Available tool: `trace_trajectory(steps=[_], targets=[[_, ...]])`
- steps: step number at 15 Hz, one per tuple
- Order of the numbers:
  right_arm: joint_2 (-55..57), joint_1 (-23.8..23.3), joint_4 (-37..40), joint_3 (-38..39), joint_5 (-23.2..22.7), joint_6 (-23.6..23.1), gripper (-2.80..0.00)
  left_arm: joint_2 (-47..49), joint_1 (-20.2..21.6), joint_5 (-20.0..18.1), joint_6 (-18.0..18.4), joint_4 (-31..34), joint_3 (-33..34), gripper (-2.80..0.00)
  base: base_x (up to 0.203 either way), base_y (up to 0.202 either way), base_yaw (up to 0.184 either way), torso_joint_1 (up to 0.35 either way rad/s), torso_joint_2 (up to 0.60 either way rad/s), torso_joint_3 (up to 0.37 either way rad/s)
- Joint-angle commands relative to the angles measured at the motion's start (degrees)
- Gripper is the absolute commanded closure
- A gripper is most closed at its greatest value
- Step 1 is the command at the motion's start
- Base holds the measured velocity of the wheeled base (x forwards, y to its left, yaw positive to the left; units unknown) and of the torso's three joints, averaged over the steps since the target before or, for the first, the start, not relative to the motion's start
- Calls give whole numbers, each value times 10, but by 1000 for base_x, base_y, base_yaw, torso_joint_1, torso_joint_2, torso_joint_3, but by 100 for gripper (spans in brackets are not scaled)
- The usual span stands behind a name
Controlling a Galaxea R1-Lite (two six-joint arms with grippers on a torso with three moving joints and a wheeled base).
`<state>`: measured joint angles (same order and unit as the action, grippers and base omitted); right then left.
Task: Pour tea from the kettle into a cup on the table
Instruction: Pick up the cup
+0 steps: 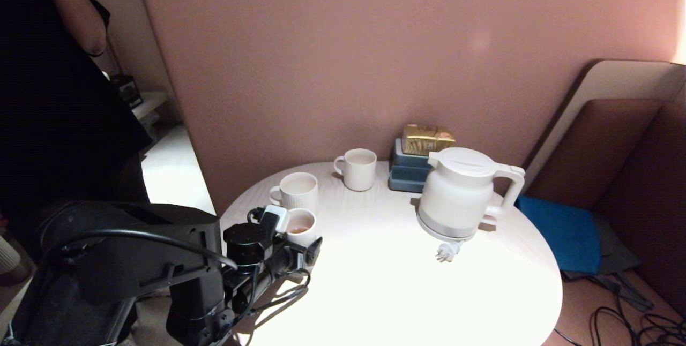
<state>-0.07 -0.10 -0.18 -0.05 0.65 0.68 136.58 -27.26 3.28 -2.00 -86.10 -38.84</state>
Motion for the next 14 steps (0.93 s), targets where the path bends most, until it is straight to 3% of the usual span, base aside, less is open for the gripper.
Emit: trace_trajectory(steps=[1, 14], targets=[[1, 0, 0, 0, 0, 0, 0, 0, 0, 1, 0, -5, 0, -280, 0, 0, 0, 0, 0, 0], [1, 0, -1, 0, 0, 0, 0, 2, -1, 1, -1, -17, -2, -280, 0, 0, 0, 0, 0, 0]])
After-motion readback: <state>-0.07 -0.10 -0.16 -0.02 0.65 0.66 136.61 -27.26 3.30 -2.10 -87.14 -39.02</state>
